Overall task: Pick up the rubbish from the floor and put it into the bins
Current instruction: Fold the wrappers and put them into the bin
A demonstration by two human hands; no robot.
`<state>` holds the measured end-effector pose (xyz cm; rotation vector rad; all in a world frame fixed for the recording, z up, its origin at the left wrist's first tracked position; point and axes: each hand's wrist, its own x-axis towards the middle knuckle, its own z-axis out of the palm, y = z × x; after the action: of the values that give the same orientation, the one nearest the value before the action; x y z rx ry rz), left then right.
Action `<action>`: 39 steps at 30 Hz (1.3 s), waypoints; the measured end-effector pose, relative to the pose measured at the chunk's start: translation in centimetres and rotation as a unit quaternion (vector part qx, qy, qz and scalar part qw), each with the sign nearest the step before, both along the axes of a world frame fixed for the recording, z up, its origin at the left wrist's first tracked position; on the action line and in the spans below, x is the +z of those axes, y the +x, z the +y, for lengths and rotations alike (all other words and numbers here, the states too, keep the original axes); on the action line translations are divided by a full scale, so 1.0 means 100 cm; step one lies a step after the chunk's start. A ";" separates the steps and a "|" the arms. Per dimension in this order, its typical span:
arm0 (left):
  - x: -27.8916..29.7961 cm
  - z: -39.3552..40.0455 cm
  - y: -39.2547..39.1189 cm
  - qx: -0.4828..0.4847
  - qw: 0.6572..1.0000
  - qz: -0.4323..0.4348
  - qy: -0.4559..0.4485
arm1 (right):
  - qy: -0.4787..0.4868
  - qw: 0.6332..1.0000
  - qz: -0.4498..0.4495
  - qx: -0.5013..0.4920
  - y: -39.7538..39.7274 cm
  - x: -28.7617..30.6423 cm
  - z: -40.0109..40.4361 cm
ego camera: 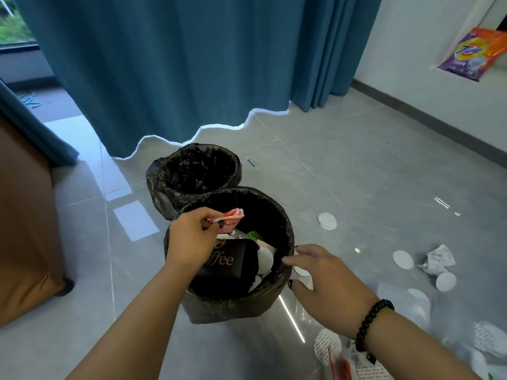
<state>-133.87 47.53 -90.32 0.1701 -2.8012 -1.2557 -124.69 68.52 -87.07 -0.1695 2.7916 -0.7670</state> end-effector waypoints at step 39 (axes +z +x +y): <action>-0.011 0.056 0.030 -0.248 0.952 -0.001 -0.179 | 0.118 0.901 -0.267 -0.321 0.064 -0.201 0.041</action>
<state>-130.82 53.12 -91.46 -0.5852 -3.1173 -0.7644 -118.32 72.67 -107.14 0.9057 2.3488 -0.4755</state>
